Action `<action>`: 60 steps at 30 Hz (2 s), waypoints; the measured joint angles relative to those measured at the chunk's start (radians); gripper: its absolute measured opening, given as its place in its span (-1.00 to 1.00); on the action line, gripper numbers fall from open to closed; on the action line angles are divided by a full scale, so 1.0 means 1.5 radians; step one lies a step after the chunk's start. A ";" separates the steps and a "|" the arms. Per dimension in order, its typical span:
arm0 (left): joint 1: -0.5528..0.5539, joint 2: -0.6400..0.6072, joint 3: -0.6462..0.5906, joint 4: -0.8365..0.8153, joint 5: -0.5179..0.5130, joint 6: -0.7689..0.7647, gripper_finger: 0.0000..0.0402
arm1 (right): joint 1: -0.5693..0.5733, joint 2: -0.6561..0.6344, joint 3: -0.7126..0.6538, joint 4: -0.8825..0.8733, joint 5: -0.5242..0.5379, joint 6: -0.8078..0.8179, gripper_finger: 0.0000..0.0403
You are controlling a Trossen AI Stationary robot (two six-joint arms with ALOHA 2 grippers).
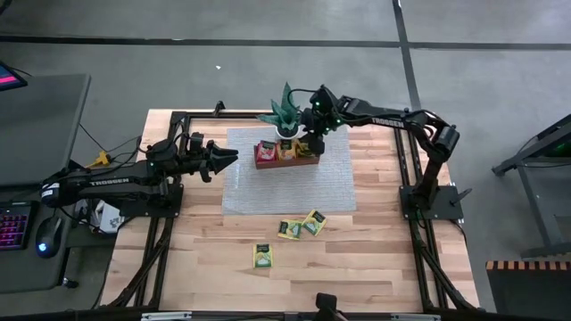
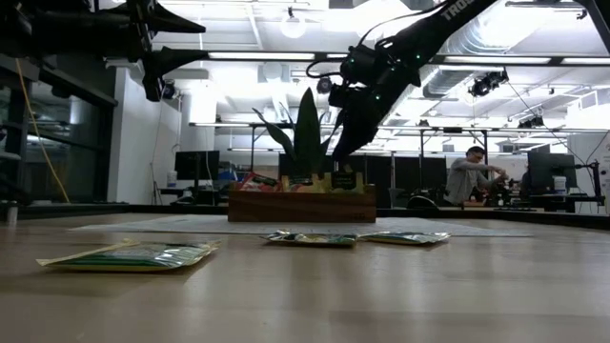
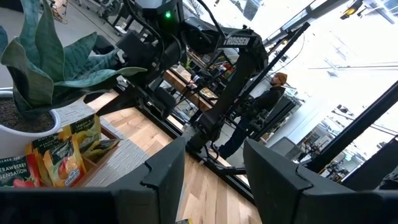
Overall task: Pick & Place Tea
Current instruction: Put the yellow tea bag into the right section of the wooden organizer
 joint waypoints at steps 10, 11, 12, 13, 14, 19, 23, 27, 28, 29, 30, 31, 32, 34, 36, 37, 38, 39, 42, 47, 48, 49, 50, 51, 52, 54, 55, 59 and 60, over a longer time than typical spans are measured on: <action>0.000 0.000 0.000 0.000 0.000 0.001 -0.19 | 0.013 0.001 0.000 0.045 0.003 0.000 -0.30; 0.000 0.000 0.000 0.000 0.000 0.001 -0.19 | 0.016 0.004 0.000 0.048 0.005 0.000 -0.30; 0.000 0.000 0.000 0.000 0.000 0.001 -0.19 | 0.018 0.005 0.000 0.048 0.008 0.002 -0.30; 0.000 0.000 0.000 0.000 0.000 0.001 -0.19 | 0.019 0.005 -0.001 0.046 0.009 0.007 -0.30; 0.000 0.000 0.000 0.000 0.000 0.001 -0.19 | 0.019 0.007 -0.005 0.049 0.008 0.013 -0.30; 0.000 0.000 0.000 -0.001 0.008 0.001 -0.19 | 0.018 0.011 -0.041 0.086 0.022 0.044 -0.22; 0.000 0.000 0.000 -0.010 0.014 0.000 -0.19 | 0.017 0.011 -0.067 0.129 0.033 0.060 -0.15; 0.000 0.000 0.000 -0.013 0.016 0.000 -0.19 | 0.017 0.011 -0.080 0.160 0.033 0.066 -0.13; 0.000 0.000 0.000 -0.013 0.016 0.000 -0.19 | 0.017 0.011 -0.080 0.163 0.034 0.070 -0.13; 0.000 0.000 0.000 -0.013 0.016 0.000 -0.19 | 0.017 0.011 -0.080 0.164 0.034 0.075 -0.13; 0.000 0.000 0.000 -0.013 0.016 0.000 -0.19 | 0.017 0.011 -0.080 0.164 0.034 0.076 -0.12; 0.000 0.000 0.000 -0.013 0.016 0.000 -0.19 | 0.017 0.012 -0.080 0.162 0.034 0.076 -0.12; 0.000 0.000 0.000 -0.013 0.016 0.000 -0.19 | 0.017 0.013 -0.080 0.159 0.034 0.075 -0.12; 0.000 0.000 0.000 -0.013 0.017 0.000 -0.19 | 0.017 0.014 -0.080 0.151 0.040 0.078 -0.12; 0.000 0.000 0.000 -0.013 0.017 -0.001 -0.19 | 0.017 0.013 -0.080 0.143 0.063 0.084 -0.12; 0.000 0.000 0.000 -0.012 0.017 -0.001 -0.19 | 0.017 0.011 -0.080 0.135 0.071 0.085 -0.12; 0.000 0.000 0.000 -0.013 0.017 -0.001 -0.19 | 0.017 0.010 -0.080 0.127 0.073 0.084 -0.12; 0.000 0.000 0.000 -0.012 0.018 -0.001 -0.19 | 0.016 0.008 -0.080 0.125 0.069 0.084 -0.12; 0.000 0.000 0.000 -0.013 0.018 -0.001 -0.19 | 0.016 -0.002 -0.080 0.123 0.060 0.084 -0.12; 0.000 0.000 0.000 -0.015 0.018 -0.001 -0.19 | 0.016 -0.017 -0.080 0.103 0.061 0.086 -0.12; 0.000 0.000 0.000 -0.015 0.018 -0.001 -0.19 | 0.016 -0.021 -0.080 0.096 0.062 0.087 -0.12; 0.000 0.000 0.000 -0.015 0.018 -0.001 -0.19 | 0.016 -0.026 -0.080 0.088 0.064 0.088 -0.12; 0.000 0.000 0.000 -0.015 0.018 -0.001 -0.19 | 0.016 -0.033 -0.080 0.080 0.067 0.088 -0.12; 0.000 0.000 0.000 -0.015 0.018 -0.001 -0.19 | 0.016 -0.038 -0.080 0.073 0.070 0.088 -0.12; 0.000 0.000 0.000 -0.015 0.018 -0.001 -0.19 | 0.016 -0.044 -0.080 0.067 0.076 0.089 -0.12; 0.000 0.000 0.000 -0.016 0.018 -0.001 -0.19 | 0.016 -0.057 -0.080 0.056 0.089 0.101 -0.12; 0.000 0.000 0.000 -0.016 0.018 -0.001 -0.19 | 0.016 -0.065 -0.080 0.049 0.099 0.109 -0.12; 0.000 0.000 0.000 -0.016 0.018 0.000 -0.19 | 0.006 -0.091 -0.080 0.018 0.093 0.165 -0.12; 0.000 0.000 0.000 -0.016 0.019 0.002 -0.19 | 0.004 -0.094 -0.080 0.007 0.086 0.178 -0.12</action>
